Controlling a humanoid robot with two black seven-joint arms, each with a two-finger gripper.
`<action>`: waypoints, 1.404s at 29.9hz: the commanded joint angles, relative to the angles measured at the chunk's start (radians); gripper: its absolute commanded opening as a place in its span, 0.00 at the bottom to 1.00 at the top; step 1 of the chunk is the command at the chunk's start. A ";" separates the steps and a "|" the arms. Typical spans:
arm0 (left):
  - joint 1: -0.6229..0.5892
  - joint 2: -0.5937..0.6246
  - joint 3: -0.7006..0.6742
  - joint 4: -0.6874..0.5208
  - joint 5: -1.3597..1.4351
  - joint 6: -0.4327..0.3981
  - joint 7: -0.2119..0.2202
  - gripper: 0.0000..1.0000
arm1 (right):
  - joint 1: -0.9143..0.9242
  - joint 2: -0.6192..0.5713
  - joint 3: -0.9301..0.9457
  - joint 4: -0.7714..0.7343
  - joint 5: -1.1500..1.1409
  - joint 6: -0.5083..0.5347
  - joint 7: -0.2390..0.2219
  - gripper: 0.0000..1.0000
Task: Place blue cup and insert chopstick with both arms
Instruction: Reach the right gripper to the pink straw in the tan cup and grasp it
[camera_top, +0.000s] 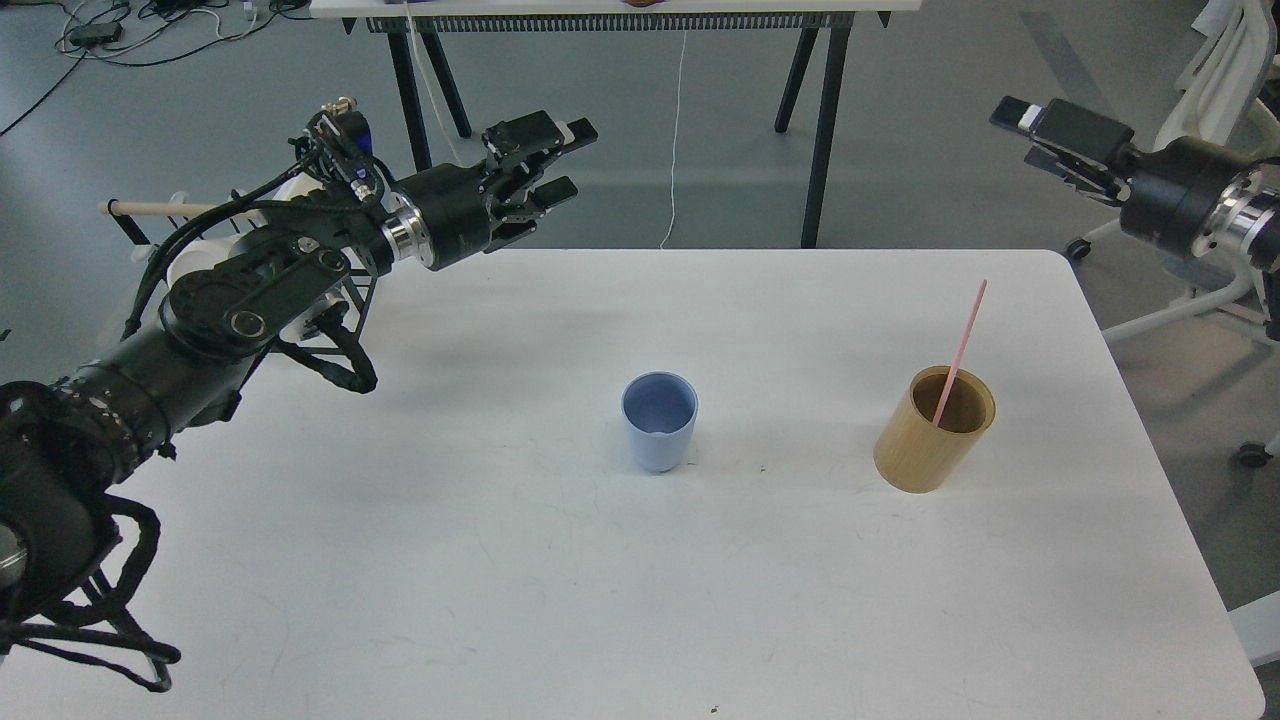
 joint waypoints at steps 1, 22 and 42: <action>0.009 0.001 -0.002 -0.013 -0.089 0.000 0.000 0.84 | -0.004 -0.023 -0.125 0.020 -0.073 -0.209 0.000 0.99; 0.051 -0.003 0.001 -0.016 -0.117 0.000 0.000 0.87 | -0.176 0.113 -0.359 -0.019 -0.070 -0.533 0.000 0.71; 0.071 -0.002 0.000 -0.016 -0.117 0.006 0.000 0.87 | -0.182 0.081 -0.388 -0.011 -0.068 -0.545 0.000 0.29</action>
